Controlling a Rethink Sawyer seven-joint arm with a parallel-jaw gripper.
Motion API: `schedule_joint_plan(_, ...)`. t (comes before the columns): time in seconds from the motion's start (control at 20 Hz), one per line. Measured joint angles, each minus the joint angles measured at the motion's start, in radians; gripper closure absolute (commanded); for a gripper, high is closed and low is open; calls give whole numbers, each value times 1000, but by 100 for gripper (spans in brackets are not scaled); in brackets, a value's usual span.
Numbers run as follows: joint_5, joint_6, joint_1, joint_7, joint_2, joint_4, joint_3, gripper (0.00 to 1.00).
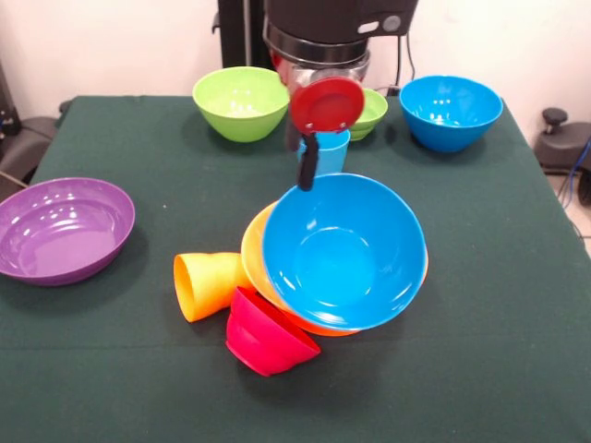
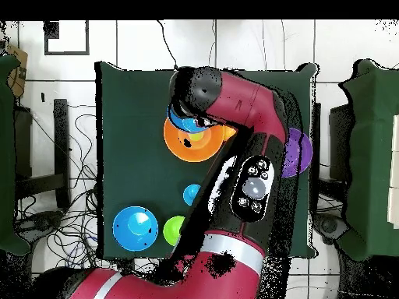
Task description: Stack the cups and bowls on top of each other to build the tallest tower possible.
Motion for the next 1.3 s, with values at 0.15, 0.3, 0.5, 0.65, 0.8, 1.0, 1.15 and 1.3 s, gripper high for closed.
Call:
schedule_joint_plan(0.15, 0, -7, -6, 0, 19, -21, -6, 0)
schedule_joint_plan(0.3, 0, -17, -7, 0, 48, -49, -8, 0)
schedule_joint_plan(0.5, 0, -30, -6, 0, 74, -68, -8, 0)
schedule_joint_plan(0.65, 0, -39, -6, 0, 91, -75, -8, 0)
schedule_joint_plan(0.8, 0, -42, -6, 0, 101, -76, -8, 0)
schedule_joint_plan(1.0, 0, -42, -6, 0, 108, -76, -8, 0)
schedule_joint_plan(1.15, 0, -42, -5, 0, 108, -76, -8, 0)
schedule_joint_plan(1.3, 0, -42, -5, 0, 104, -72, -8, 0)
